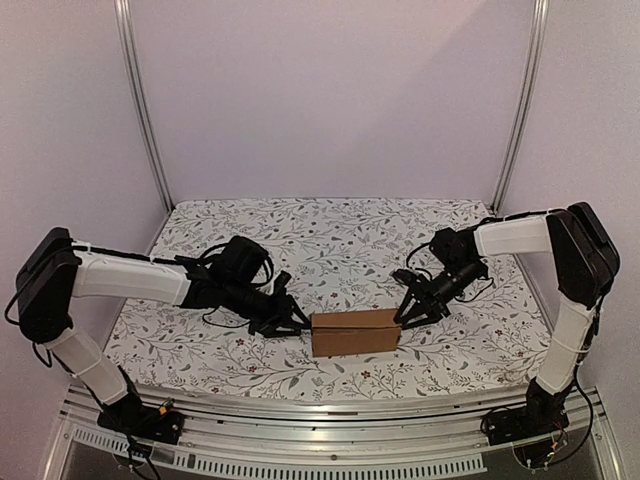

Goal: Fold the paper box

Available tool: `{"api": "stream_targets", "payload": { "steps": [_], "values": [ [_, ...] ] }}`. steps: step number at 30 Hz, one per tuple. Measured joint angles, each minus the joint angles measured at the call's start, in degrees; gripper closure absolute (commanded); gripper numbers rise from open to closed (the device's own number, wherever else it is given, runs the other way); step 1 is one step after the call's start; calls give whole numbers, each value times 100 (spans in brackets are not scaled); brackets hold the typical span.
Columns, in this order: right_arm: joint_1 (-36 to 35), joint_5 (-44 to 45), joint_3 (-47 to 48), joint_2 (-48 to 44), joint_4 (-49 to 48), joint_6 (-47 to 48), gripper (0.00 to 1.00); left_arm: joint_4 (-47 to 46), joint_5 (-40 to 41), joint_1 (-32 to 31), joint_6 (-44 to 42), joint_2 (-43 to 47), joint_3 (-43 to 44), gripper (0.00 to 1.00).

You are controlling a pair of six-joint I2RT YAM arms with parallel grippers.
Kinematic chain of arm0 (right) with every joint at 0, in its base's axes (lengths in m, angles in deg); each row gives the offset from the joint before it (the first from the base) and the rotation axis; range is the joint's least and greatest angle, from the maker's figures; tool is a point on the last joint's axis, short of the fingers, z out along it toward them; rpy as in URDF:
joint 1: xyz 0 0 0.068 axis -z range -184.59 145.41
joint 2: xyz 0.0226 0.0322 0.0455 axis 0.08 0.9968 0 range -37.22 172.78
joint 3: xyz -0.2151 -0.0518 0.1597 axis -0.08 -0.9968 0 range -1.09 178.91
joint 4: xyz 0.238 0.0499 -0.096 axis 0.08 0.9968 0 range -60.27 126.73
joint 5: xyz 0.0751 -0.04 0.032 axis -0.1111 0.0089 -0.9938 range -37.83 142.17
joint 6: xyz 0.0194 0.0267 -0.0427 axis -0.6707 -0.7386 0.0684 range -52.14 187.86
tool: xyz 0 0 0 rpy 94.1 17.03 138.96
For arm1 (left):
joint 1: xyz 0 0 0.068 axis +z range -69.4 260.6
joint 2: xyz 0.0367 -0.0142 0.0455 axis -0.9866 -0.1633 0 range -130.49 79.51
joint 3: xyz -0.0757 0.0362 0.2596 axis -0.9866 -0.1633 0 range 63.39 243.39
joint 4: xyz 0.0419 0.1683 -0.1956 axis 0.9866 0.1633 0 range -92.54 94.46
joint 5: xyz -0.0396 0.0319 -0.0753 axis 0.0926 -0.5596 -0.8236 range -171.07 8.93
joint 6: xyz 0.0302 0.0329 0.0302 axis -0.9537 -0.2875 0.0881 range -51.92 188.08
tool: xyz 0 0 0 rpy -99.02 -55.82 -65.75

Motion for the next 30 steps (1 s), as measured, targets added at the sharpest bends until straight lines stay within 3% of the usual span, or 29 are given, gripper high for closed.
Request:
{"api": "stream_targets", "payload": {
  "steps": [7, 19, 30],
  "values": [
    [79, 68, 11, -2, 107, 39, 68, -929, -396, 50, 612, -258, -306, 69],
    [42, 85, 17, -2, 61, 55, 68, -645, 131, 33, 579, 487, -267, 65],
    [31, 136, 22, -2, 48, 76, 67, -1106, -107, -136, 654, -195, -225, 67]
  ]
}}
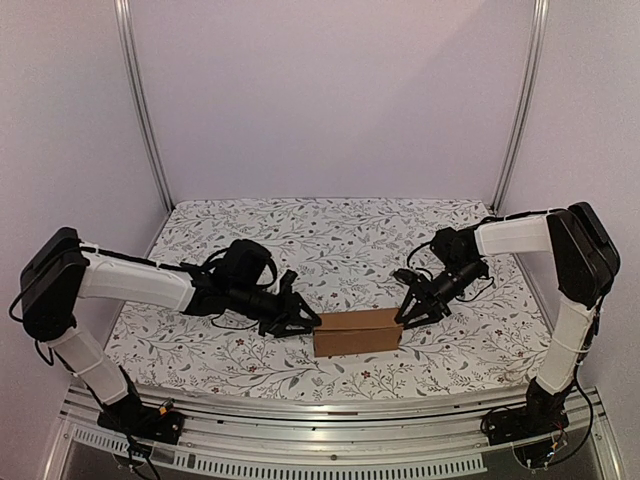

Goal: Fold the paper box

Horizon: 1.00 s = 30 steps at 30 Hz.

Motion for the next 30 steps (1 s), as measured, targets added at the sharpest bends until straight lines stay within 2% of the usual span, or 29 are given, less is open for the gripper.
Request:
{"api": "stream_targets", "payload": {
  "steps": [7, 14, 20, 24, 30],
  "values": [
    [0, 17, 0, 0, 2, 52, 67, -367, -55, -2, -92, -68, -162, 70],
    [118, -131, 0, 122, 155, 269, 63, -1443, -118, 31, -745, -275, -564, 70],
    [278, -376, -2, 273, 345, 483, 60, -2509, -291, 107, -817, -505, -793, 69],
    [286, -374, 0, 269, 352, 588, 56, -2457, -299, 105, -841, -479, -739, 68],
    [247, -282, -2, 129, 271, 664, 48, -1740, -225, 81, -1069, -170, -555, 66]
  ]
}}
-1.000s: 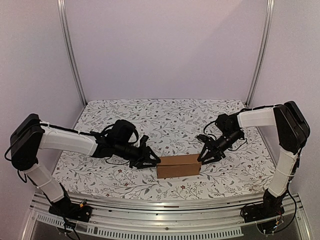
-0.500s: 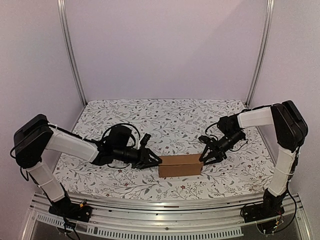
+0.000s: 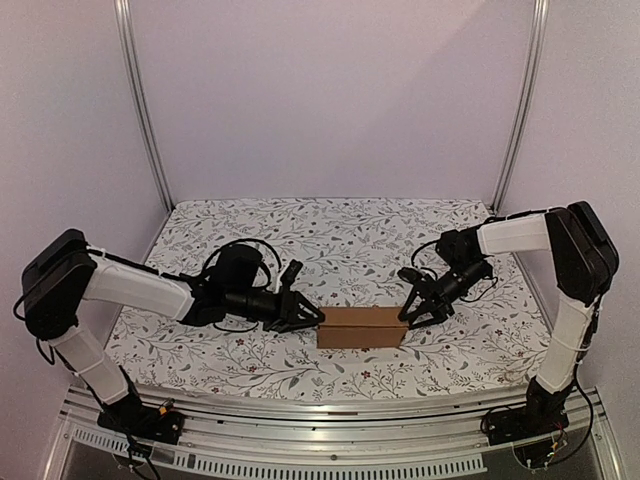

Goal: Fold the paper box

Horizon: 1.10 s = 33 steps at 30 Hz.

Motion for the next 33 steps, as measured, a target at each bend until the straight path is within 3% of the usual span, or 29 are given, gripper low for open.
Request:
{"api": "stream_targets", "payload": {
  "steps": [6, 15, 20, 29, 33],
  "values": [
    [-46, 35, 0, -81, -116, -4, 46, 262, -9, -46, -138, 286, 76, 66],
    [-44, 50, 0, -81, -133, -2, 53, 317, -33, -50, -160, -31, 48, 70],
    [-11, 184, 0, -81, -74, 4, 54, -378, -155, -22, -160, -358, -70, 74],
    [76, 234, 7, -81, 72, 7, 55, -2962, -693, 170, 509, -1213, -623, 74],
    [76, 286, 96, -81, 179, 50, 50, -2914, -748, 168, 750, -1119, -588, 69]
  ]
}}
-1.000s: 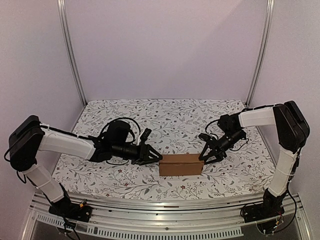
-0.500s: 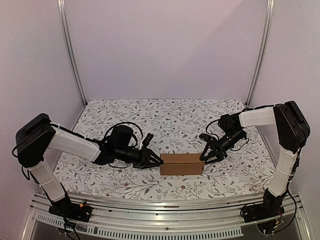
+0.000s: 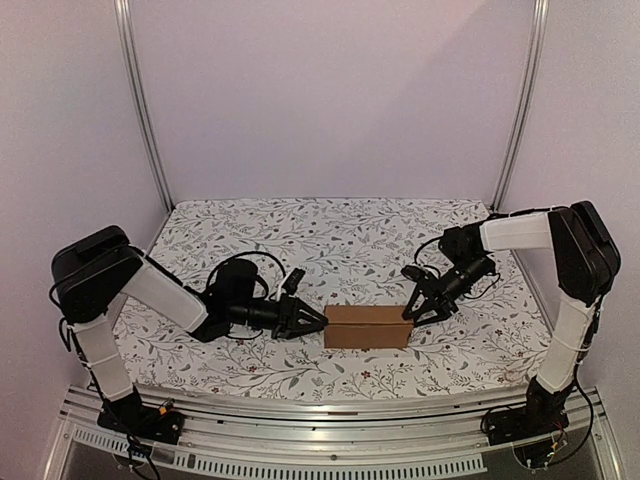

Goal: Fold the paper box

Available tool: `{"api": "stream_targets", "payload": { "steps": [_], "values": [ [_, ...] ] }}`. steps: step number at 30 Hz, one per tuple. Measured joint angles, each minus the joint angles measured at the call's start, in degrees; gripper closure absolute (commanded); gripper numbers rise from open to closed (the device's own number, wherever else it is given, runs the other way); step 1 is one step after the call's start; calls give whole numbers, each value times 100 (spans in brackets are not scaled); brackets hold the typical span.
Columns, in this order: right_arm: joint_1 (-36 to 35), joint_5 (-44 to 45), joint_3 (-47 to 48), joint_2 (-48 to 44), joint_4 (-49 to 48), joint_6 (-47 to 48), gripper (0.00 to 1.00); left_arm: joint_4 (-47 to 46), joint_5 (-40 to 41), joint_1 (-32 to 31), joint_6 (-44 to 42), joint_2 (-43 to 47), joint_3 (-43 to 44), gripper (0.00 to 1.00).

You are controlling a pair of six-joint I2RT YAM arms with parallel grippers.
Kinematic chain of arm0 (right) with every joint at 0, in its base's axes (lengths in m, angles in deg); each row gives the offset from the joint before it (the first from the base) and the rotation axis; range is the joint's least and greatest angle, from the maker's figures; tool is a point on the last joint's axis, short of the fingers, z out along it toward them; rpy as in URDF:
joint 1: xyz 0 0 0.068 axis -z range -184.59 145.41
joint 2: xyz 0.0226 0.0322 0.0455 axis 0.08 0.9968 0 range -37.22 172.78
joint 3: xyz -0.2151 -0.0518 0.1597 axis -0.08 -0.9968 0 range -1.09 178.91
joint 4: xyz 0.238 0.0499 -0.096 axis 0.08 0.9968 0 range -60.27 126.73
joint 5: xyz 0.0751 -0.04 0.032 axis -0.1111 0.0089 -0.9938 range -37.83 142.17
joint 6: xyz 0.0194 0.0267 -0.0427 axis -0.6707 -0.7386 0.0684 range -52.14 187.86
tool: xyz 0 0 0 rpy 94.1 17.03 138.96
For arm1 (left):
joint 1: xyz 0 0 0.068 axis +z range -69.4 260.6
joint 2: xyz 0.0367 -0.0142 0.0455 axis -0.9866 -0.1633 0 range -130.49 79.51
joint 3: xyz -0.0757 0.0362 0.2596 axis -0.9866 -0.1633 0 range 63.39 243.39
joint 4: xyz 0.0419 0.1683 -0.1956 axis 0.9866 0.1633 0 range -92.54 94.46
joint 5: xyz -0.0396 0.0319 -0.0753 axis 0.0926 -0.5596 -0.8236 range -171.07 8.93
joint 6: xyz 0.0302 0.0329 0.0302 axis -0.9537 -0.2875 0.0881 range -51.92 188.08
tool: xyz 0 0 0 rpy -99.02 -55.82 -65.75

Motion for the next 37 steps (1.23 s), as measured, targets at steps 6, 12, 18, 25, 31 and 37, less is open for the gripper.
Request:
{"api": "stream_targets", "payload": {
  "steps": [6, 12, 18, 25, 31, 37],
  "values": [
    [-2, 225, 179, -273, 254, 372, 43, 3497, 431, -177, -920, 1141, 1552, 64],
    [85, 374, 640, -1073, 577, 785, 39, 6266, 1276, -216, -2070, 1556, 3239, 64],
    [520, 638, 1220, -1392, 962, 1207, 36, 8166, 2061, -83, -2824, 1298, 3613, 64],
    [734, 1652, 1580, -2068, 918, 1397, 34, 9084, 3399, -20, -3523, 1620, 3901, 55],
    [901, 2975, 1329, -3209, -348, 756, 25, 8872, 5265, 35, -4103, 2623, 4052, 1],
    [942, 4162, 354, -4057, -1871, 109, 22, 8190, 6384, 264, -4590, 2758, 3571, 0]
  ]
}}
